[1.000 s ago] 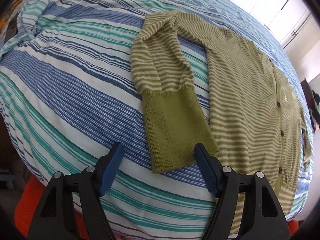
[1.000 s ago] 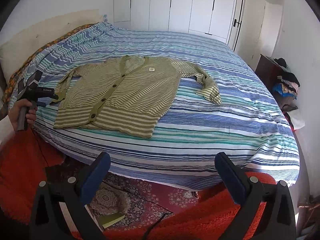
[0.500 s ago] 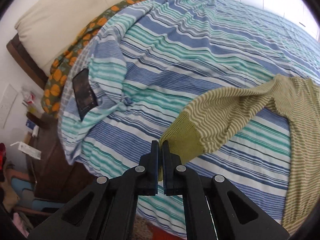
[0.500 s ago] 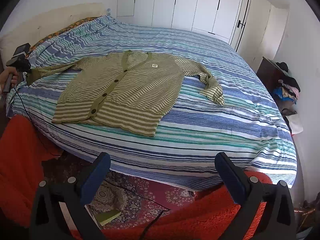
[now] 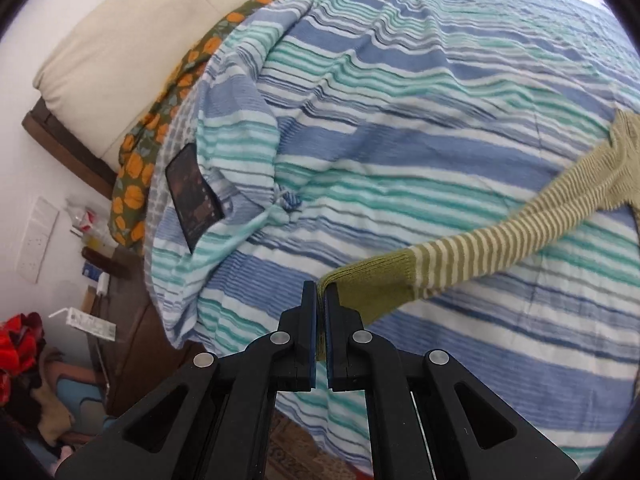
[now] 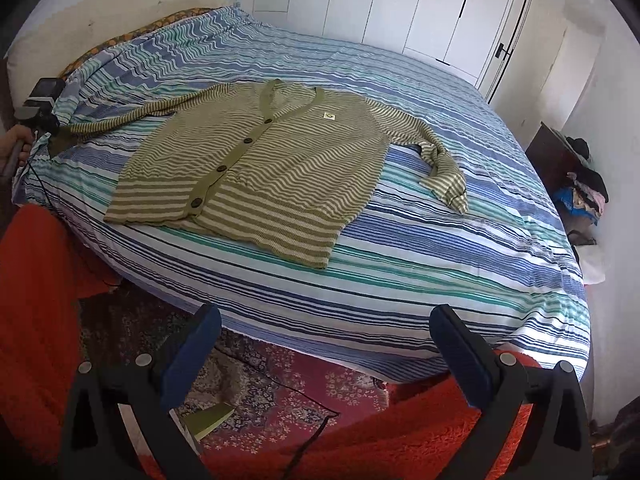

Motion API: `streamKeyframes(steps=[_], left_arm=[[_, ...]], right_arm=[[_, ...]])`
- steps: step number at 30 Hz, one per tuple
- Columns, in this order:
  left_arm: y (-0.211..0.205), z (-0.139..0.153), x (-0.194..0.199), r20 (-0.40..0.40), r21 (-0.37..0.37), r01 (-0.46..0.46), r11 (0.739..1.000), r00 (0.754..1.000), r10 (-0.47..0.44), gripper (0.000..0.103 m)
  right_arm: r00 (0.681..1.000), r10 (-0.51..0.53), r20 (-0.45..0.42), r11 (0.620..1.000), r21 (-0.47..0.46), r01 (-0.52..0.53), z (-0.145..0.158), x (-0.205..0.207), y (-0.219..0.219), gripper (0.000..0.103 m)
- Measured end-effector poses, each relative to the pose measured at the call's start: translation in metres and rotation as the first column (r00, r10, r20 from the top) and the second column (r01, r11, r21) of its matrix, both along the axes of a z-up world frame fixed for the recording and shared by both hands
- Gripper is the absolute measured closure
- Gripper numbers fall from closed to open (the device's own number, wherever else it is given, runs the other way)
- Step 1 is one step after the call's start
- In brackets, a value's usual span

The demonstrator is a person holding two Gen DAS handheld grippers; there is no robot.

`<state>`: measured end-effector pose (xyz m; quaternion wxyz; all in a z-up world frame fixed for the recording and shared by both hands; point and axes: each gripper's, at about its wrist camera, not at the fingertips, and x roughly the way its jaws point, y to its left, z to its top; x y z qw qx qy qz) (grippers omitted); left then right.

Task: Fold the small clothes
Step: 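Grasp the green cuff of the sleeve with the left gripper and pull it outward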

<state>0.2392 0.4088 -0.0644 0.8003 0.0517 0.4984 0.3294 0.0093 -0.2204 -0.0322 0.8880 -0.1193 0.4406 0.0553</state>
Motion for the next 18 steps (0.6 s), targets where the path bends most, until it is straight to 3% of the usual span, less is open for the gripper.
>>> streamKeyframes(steps=[2, 4, 5, 6, 8, 13, 18], left_arm=[[0.034, 0.019, 0.028, 0.048, -0.029, -0.098, 0.995, 0.994, 0.099, 0.101], [0.071, 0.021, 0.045, 0.064, -0.083, -0.228, 0.970, 0.970, 0.233, 0.095], [0.086, 0.013, 0.050, 0.027, -0.116, -0.291, 0.950, 0.955, 0.295, 0.086], [0.097, -0.001, 0.053, -0.037, -0.146, -0.345, 0.927, 0.938, 0.344, 0.068], [0.104, -0.024, 0.046, -0.100, -0.162, -0.397, 0.903, 0.917, 0.385, 0.055], [0.064, -0.060, 0.004, -0.094, -0.105, -0.297, 0.949, 0.953, 0.288, 0.051], [-0.028, -0.057, -0.041, -0.045, -0.078, -0.089, 0.993, 0.995, 0.085, 0.040]], right_arm=[[1.000, 0.001, -0.008, 1.000, -0.010, -0.001, -0.001, 0.002, 0.003, 0.000], [1.000, 0.004, -0.015, 1.000, -0.017, -0.004, -0.002, 0.003, 0.006, 0.000], [1.000, 0.002, -0.016, 1.000, -0.021, -0.003, -0.002, 0.004, 0.007, 0.000], [1.000, -0.002, -0.014, 1.000, -0.025, 0.001, -0.001, 0.003, 0.008, 0.000], [1.000, -0.009, -0.007, 0.999, -0.034, 0.009, 0.000, 0.001, 0.009, 0.000], [1.000, -0.023, -0.020, 0.999, -0.030, 0.022, -0.003, 0.002, 0.003, 0.000], [0.997, -0.001, -0.077, 1.000, 0.026, 0.003, -0.016, 0.012, -0.002, 0.000]])
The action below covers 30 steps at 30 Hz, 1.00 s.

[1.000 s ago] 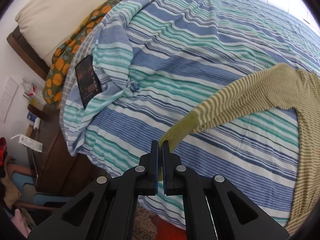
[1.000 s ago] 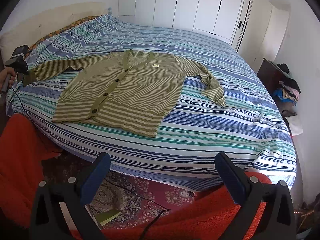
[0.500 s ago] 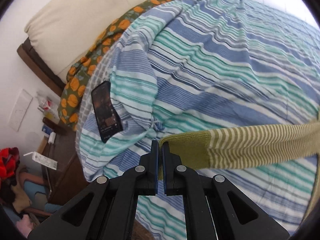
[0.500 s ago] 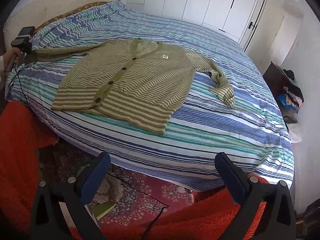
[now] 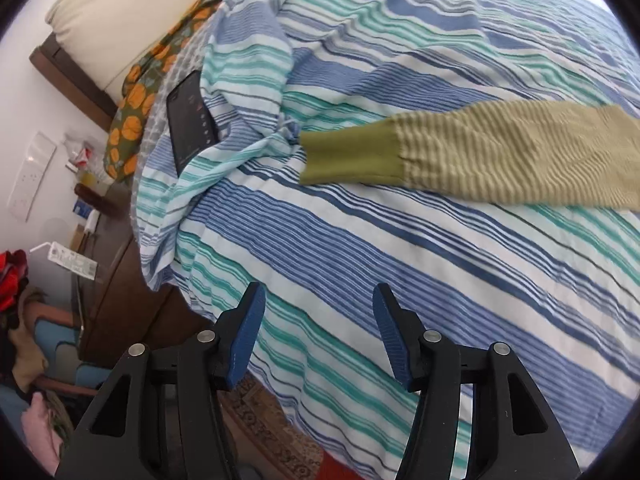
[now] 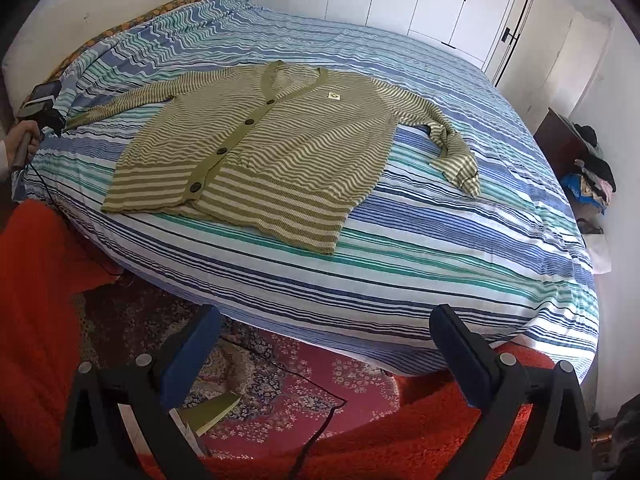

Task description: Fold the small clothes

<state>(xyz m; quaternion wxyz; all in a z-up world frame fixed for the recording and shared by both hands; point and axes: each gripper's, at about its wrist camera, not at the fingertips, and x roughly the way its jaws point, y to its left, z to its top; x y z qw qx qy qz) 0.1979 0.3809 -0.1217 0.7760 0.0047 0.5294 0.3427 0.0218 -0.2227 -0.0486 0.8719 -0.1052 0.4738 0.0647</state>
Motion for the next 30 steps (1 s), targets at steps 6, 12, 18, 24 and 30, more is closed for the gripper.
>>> streamKeyframes(steps=[6, 12, 18, 24, 30], left_arm=[[-0.162, 0.023, -0.040, 0.115, -0.078, 0.346, 0.935, 0.935, -0.336, 0.020], [-0.273, -0.010, -0.055, 0.114, -0.204, 0.469, 0.859, 0.883, -0.455, 0.016], [-0.268, -0.034, -0.057, 0.132, -0.343, 0.407, 0.846, 0.913, -0.386, 0.010], [-0.269, -0.051, -0.050, 0.181, -0.459, 0.416, 0.785, 0.909, -0.375, 0.018], [-0.271, -0.030, -0.068, 0.243, -0.476, 0.487, 0.732, 0.873, -0.423, 0.099]], right_arm=[[1.000, -0.029, -0.013, 0.994, 0.107, 0.030, -0.007, 0.015, -0.017, 0.000], [0.987, -0.144, -0.067, 0.911, 0.380, 0.159, -0.028, 0.057, -0.065, 0.000], [0.970, -0.121, -0.211, 0.720, 0.654, 0.232, -0.097, 0.109, -0.092, 0.022], [0.976, 0.050, -0.214, 0.708, 0.697, 0.116, -0.112, 0.140, -0.058, 0.059], [0.980, 0.042, -0.196, 0.766, 0.636, 0.095, -0.089, 0.130, -0.048, 0.097]])
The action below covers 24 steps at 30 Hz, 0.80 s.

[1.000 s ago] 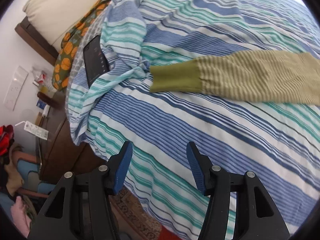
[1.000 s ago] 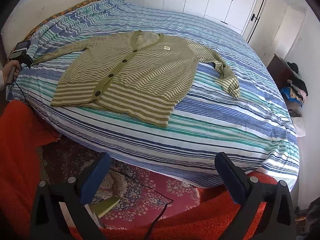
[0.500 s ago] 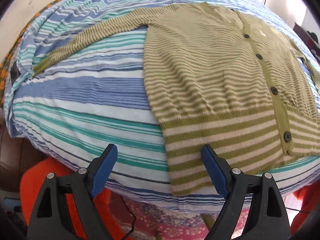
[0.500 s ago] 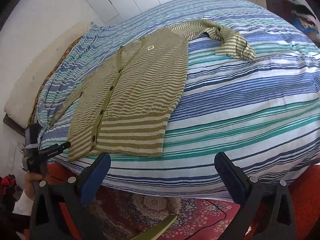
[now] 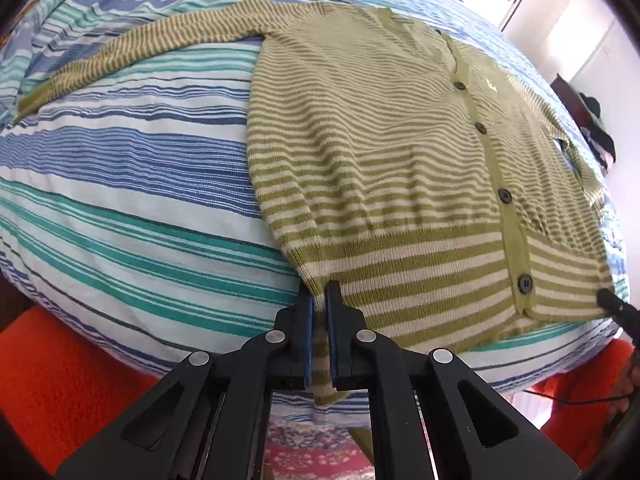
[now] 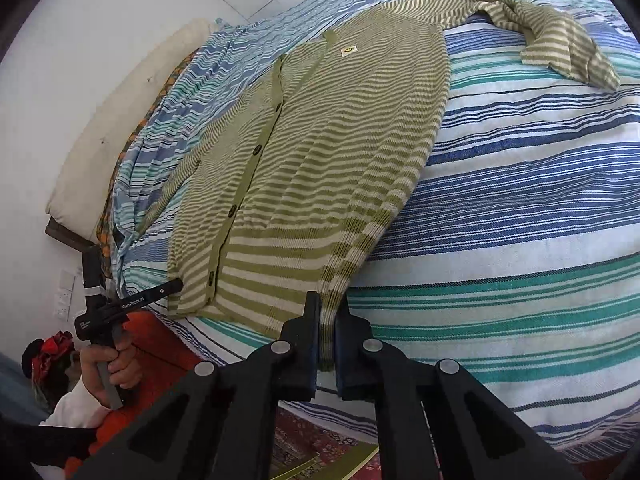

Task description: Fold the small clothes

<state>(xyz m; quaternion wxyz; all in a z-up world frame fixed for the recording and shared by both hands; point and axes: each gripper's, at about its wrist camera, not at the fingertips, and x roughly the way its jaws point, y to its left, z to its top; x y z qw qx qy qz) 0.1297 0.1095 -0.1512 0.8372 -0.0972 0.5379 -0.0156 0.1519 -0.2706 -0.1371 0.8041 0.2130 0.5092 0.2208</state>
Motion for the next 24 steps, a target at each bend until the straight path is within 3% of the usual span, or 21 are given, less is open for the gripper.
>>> streamKeyframes(steps=[4, 8, 10, 11, 12, 13, 14, 16, 18, 21, 24], left_arm=[[0.000, 0.007, -0.016, -0.001, 0.008, 0.032, 0.999, 0.999, -0.032, 0.099], [-0.011, -0.010, -0.005, -0.057, 0.096, 0.046, 0.994, 0.998, -0.040, 0.098], [-0.014, -0.009, -0.005, -0.058, 0.137, 0.041, 0.990, 0.998, -0.034, 0.090], [-0.013, -0.005, -0.009, -0.048, 0.145, 0.031, 0.989, 0.999, -0.025, 0.083], [-0.011, 0.000, -0.011, -0.034, 0.155, 0.013, 0.988, 0.999, -0.007, 0.063], [-0.007, 0.007, -0.016, -0.007, 0.166, -0.017, 0.986, 1.000, 0.018, 0.051], [-0.002, 0.015, -0.022, 0.033, 0.173, -0.053, 0.984, 0.998, 0.048, 0.032], [0.009, 0.030, -0.030, 0.114, 0.177, -0.126, 0.976, 0.988, 0.107, 0.024], [0.018, 0.035, -0.032, 0.148, 0.184, -0.182, 0.966, 0.977, 0.155, 0.023], [0.027, 0.026, -0.025, 0.126, 0.200, -0.226, 0.953, 0.971, 0.204, 0.023], [0.032, 0.020, -0.018, 0.096, 0.212, -0.254, 0.943, 0.966, 0.239, 0.023]], right_arm=[[0.999, -0.035, 0.011, 0.999, 0.040, 0.034, 0.028, -0.026, -0.015, 0.099], [0.993, -0.070, -0.094, 0.997, -0.024, 0.068, -0.004, -0.034, -0.021, 0.099], [0.989, -0.087, -0.116, 0.996, -0.031, 0.084, -0.016, -0.031, -0.020, 0.099], [0.991, -0.090, -0.104, 0.995, -0.046, 0.085, -0.015, -0.030, -0.019, 0.097], [0.992, -0.090, -0.090, 0.994, -0.063, 0.085, -0.011, -0.029, -0.019, 0.094], [0.993, -0.091, -0.080, 0.993, -0.078, 0.085, -0.007, -0.029, -0.019, 0.080], [0.993, -0.099, -0.071, 0.992, -0.088, 0.092, -0.003, -0.030, -0.024, 0.058], [0.988, -0.152, -0.015, 0.982, -0.113, 0.149, 0.010, -0.035, -0.041, 0.040], [0.978, -0.200, 0.068, 0.965, -0.157, 0.208, 0.028, -0.035, -0.061, 0.040], [0.967, -0.181, 0.178, 0.927, -0.298, 0.228, 0.049, -0.009, -0.087, 0.040], [0.961, -0.032, 0.275, 0.853, -0.494, 0.169, 0.053, 0.030, -0.094, 0.041]])
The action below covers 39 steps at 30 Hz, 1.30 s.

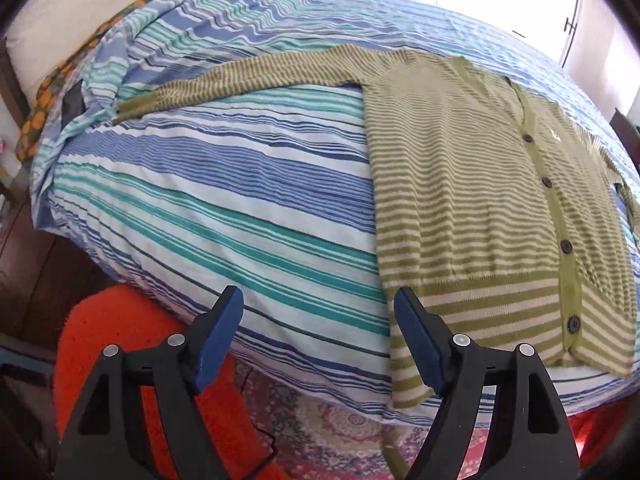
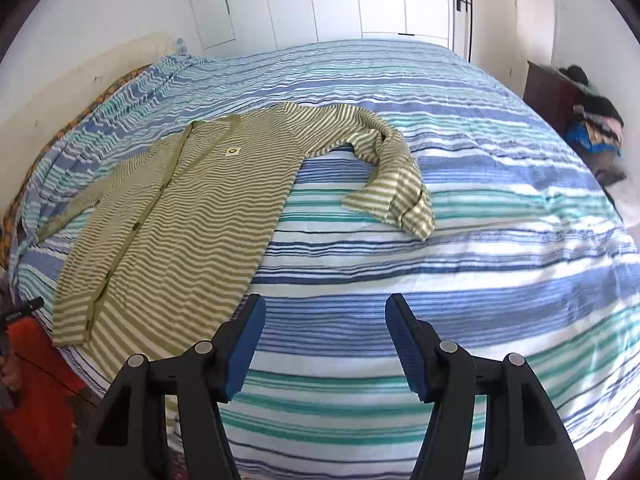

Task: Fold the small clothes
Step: 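Grasp the crumpled sleeve cuff with the right gripper and stretch it out flat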

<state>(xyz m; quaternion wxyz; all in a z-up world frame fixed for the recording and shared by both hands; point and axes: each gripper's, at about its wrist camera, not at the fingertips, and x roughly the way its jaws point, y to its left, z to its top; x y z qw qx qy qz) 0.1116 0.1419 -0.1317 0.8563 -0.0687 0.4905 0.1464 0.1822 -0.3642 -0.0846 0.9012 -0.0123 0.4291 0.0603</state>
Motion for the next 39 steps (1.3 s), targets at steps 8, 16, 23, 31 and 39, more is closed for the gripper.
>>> streamKeyframes(steps=[8, 16, 23, 31, 39], left_arm=[[-0.003, -0.012, 0.001, -0.061, 0.031, -0.040, 0.999, 0.997, 0.042, 0.023], [-0.015, -0.022, 0.009, -0.110, 0.086, -0.013, 0.996, 0.994, 0.023, 0.023], [-0.030, -0.026, 0.016, -0.132, 0.155, 0.015, 0.988, 0.991, 0.005, 0.023], [-0.030, -0.031, 0.020, -0.163, 0.171, -0.002, 0.985, 0.986, 0.030, 0.024], [-0.027, -0.033, 0.018, -0.170, 0.162, -0.001, 0.987, 0.985, 0.029, 0.023]], right_arm=[[0.985, 0.165, -0.043, 0.856, -0.489, -0.165, -0.064, 0.106, 0.017, 0.061], [0.936, -0.350, -0.032, 0.937, -0.018, 0.350, 0.008, 0.173, -0.196, 0.078], [0.888, -0.455, -0.068, 0.890, -0.050, 0.453, 0.005, 0.147, -0.277, 0.037], [1.000, 0.018, -0.016, 0.998, -0.057, -0.019, -0.020, 0.157, -0.137, 0.042], [0.985, -0.173, -0.027, 0.984, 0.043, 0.174, -0.027, 0.160, -0.188, 0.101]])
